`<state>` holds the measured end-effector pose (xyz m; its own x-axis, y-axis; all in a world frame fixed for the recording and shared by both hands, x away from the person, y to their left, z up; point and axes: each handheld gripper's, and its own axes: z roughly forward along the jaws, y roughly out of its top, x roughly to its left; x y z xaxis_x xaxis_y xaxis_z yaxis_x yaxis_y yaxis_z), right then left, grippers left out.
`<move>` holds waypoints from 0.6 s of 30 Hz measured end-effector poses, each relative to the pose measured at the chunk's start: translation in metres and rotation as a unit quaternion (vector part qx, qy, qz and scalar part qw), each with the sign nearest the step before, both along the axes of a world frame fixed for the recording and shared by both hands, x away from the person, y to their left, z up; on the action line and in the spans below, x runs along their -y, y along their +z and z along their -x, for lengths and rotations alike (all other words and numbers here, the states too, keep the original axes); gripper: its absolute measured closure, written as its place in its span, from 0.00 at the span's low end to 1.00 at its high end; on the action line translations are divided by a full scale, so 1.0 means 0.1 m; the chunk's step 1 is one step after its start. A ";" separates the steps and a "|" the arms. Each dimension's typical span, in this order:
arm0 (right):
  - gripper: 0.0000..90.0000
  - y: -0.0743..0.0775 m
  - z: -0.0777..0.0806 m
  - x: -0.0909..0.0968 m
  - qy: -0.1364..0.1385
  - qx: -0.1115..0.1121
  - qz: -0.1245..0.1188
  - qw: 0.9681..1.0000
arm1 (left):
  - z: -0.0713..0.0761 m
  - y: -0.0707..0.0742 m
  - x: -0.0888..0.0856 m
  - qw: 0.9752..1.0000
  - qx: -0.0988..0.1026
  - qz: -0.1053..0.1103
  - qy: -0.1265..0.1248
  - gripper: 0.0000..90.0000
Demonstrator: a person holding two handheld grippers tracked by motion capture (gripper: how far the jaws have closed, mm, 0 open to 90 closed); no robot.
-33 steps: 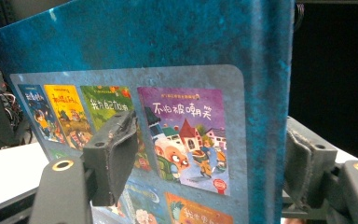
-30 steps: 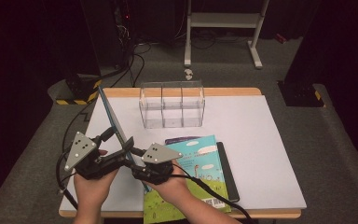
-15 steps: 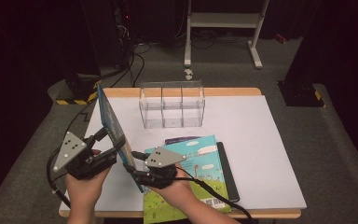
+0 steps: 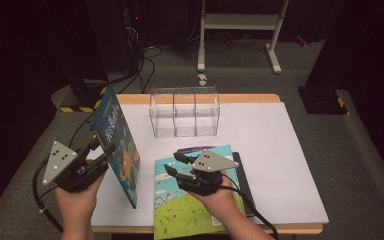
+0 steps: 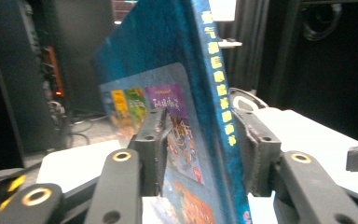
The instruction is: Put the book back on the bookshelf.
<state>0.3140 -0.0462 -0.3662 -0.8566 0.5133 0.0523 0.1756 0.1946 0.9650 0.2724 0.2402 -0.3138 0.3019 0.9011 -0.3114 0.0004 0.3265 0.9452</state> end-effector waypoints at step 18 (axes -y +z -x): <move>0.59 -0.09 -0.21 0.57 -0.072 -0.012 0.042 0.996 | 0.06 -0.05 -0.34 1.000 0.004 -0.005 0.028 0.90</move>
<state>0.3355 -0.1034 -0.3756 -0.7728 0.6342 0.0228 0.2296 0.2459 0.9417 0.2663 0.2742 -0.3183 0.2526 0.9199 -0.2999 -0.0251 0.3161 0.9484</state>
